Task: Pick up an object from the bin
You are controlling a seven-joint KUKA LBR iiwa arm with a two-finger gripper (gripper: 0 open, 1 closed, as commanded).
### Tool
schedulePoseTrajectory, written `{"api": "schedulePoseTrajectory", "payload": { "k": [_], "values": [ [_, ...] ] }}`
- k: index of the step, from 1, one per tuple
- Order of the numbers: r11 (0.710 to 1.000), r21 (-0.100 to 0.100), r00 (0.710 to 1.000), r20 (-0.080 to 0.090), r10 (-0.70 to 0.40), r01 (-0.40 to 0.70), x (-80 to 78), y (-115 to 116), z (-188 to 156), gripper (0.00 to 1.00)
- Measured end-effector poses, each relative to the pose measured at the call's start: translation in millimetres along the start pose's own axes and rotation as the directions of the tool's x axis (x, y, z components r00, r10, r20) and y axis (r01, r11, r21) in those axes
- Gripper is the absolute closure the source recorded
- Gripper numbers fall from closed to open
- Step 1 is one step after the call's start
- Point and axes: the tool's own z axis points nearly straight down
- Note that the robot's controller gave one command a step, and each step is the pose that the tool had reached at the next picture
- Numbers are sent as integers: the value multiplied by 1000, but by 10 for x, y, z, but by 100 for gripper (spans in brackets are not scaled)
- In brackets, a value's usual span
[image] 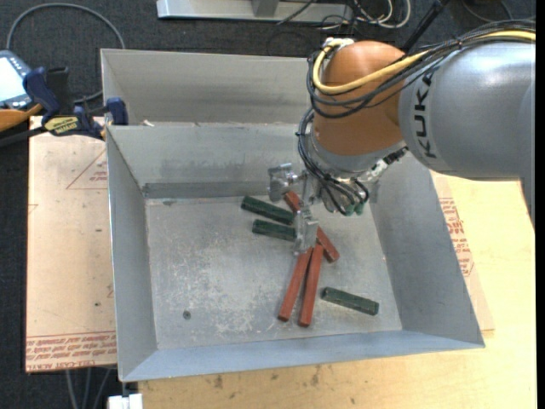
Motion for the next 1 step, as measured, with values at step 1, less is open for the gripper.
{"api": "schedulePoseTrajectory", "payload": {
  "k": [1],
  "values": [
    [977, 0, 977, -2, 214, -214, 25, -951, 1054, 0]
  ]
}}
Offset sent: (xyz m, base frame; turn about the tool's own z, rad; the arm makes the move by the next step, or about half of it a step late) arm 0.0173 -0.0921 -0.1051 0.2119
